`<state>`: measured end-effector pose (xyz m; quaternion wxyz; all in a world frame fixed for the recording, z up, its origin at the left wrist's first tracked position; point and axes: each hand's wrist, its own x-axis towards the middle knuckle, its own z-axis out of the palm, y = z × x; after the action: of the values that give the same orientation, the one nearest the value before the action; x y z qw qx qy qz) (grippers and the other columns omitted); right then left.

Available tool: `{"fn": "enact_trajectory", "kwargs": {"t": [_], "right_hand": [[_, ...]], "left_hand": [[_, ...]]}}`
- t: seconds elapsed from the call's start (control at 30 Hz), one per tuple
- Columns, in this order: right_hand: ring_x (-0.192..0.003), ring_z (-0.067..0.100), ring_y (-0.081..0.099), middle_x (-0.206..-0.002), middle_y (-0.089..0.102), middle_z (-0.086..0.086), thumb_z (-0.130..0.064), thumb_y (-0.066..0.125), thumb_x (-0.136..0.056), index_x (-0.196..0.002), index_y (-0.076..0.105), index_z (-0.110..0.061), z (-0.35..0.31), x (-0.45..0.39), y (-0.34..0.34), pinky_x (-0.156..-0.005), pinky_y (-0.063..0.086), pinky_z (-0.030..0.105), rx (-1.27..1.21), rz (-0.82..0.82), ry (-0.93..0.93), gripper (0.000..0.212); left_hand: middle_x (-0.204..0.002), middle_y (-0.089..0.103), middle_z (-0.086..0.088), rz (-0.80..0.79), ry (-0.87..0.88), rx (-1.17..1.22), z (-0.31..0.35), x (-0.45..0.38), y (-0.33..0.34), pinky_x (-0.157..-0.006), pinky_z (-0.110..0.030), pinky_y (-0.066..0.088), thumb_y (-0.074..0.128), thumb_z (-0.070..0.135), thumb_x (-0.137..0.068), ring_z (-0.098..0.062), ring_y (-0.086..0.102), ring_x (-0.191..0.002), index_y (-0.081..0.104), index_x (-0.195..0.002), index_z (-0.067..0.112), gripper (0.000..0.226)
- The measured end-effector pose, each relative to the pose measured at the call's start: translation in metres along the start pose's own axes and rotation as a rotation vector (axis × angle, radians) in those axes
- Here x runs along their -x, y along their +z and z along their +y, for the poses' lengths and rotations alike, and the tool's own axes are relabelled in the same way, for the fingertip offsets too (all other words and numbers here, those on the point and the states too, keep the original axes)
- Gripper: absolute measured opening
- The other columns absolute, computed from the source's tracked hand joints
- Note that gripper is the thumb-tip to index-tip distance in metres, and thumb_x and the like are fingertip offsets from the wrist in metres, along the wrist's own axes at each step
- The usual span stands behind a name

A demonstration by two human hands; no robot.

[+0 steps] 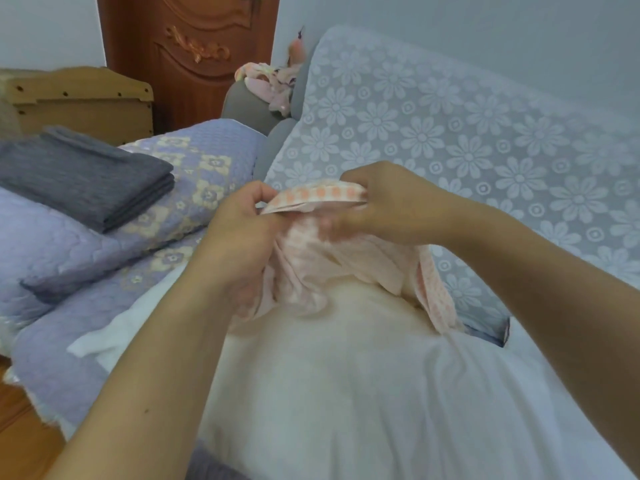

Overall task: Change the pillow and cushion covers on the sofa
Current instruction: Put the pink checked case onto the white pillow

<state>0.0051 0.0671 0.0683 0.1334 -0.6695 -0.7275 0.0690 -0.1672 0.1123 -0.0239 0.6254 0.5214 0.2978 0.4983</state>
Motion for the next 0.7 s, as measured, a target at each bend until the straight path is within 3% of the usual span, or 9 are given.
{"fn": "enact_trajectory", "kwargs": {"t": [0.13, 0.23, 0.3, 0.37, 0.47, 0.6, 0.7], "right_hand": [[-0.065, 0.005, 0.054, -0.072, 0.058, -0.010, -0.025, 0.071, -0.085, -0.069, 0.053, -0.026, 0.004, 0.001, -0.008, -0.053, 0.034, 0.016, 0.176, 0.065, -0.010, 0.024], [-0.060, 0.008, 0.052, -0.066, 0.058, -0.007, -0.017, 0.065, -0.086, -0.066, 0.054, -0.019, 0.006, 0.004, -0.006, -0.049, 0.035, 0.014, 0.102, 0.074, 0.052, 0.023], [-0.056, 0.010, 0.049, -0.062, 0.057, -0.002, -0.015, 0.065, -0.085, -0.065, 0.056, -0.012, 0.008, 0.005, 0.001, -0.049, 0.036, 0.019, 0.083, 0.062, 0.085, 0.022], [-0.058, 0.012, 0.051, -0.062, 0.058, -0.001, -0.014, 0.064, -0.084, -0.063, 0.057, -0.013, 0.012, 0.005, 0.012, -0.052, 0.036, 0.024, 0.080, 0.084, 0.085, 0.023], [-0.063, 0.011, 0.053, -0.065, 0.056, -0.009, -0.012, 0.062, -0.086, -0.061, 0.051, -0.025, 0.019, 0.002, 0.035, -0.052, 0.034, 0.017, 0.067, 0.060, 0.068, 0.030], [-0.074, 0.014, 0.057, -0.076, 0.058, -0.010, -0.016, 0.060, -0.089, -0.077, 0.058, -0.022, 0.037, -0.008, 0.063, -0.060, 0.039, 0.017, 0.043, -0.030, 0.016, 0.014], [-0.073, 0.012, 0.061, -0.080, 0.065, -0.005, -0.016, 0.063, -0.090, -0.081, 0.063, -0.020, 0.061, -0.016, 0.066, -0.060, 0.042, 0.014, -0.061, -0.089, 0.089, 0.009]], "left_hand": [[-0.089, 0.074, -0.008, -0.119, -0.010, -0.056, 0.003, 0.002, 0.003, -0.077, -0.041, 0.055, 0.071, 0.017, -0.093, -0.024, 0.070, -0.083, 0.067, -0.091, 0.016, 0.004], [-0.102, 0.078, 0.001, -0.257, -0.035, -0.148, 0.000, 0.011, 0.013, -0.086, -0.036, 0.058, 0.074, 0.029, -0.092, -0.016, 0.074, -0.095, 0.071, -0.108, 0.019, 0.019], [-0.096, 0.077, 0.006, -0.187, 0.035, -0.352, -0.008, 0.011, 0.020, -0.083, -0.035, 0.059, 0.079, 0.034, -0.086, -0.012, 0.073, -0.090, 0.073, -0.105, 0.025, 0.022], [-0.083, 0.073, 0.005, 0.028, 0.143, -0.677, -0.020, 0.007, 0.027, -0.075, -0.041, 0.057, 0.073, 0.046, -0.084, -0.020, 0.069, -0.082, 0.069, -0.091, 0.025, 0.023], [-0.087, 0.070, -0.002, 0.251, 0.202, -0.962, -0.038, 0.004, 0.034, -0.073, -0.042, 0.052, 0.056, 0.058, -0.082, -0.034, 0.063, -0.085, 0.060, -0.088, 0.026, 0.033], [-0.102, 0.067, -0.008, 0.231, 0.110, -1.145, -0.061, -0.009, 0.035, -0.072, -0.037, 0.038, 0.051, 0.060, -0.089, -0.038, 0.060, -0.095, 0.058, -0.103, 0.026, 0.038], [-0.087, 0.060, 0.004, 0.107, 0.085, -1.146, -0.072, -0.027, 0.030, -0.070, -0.035, 0.038, 0.055, 0.054, -0.091, -0.027, 0.055, -0.084, 0.055, -0.091, 0.026, 0.028]]}}
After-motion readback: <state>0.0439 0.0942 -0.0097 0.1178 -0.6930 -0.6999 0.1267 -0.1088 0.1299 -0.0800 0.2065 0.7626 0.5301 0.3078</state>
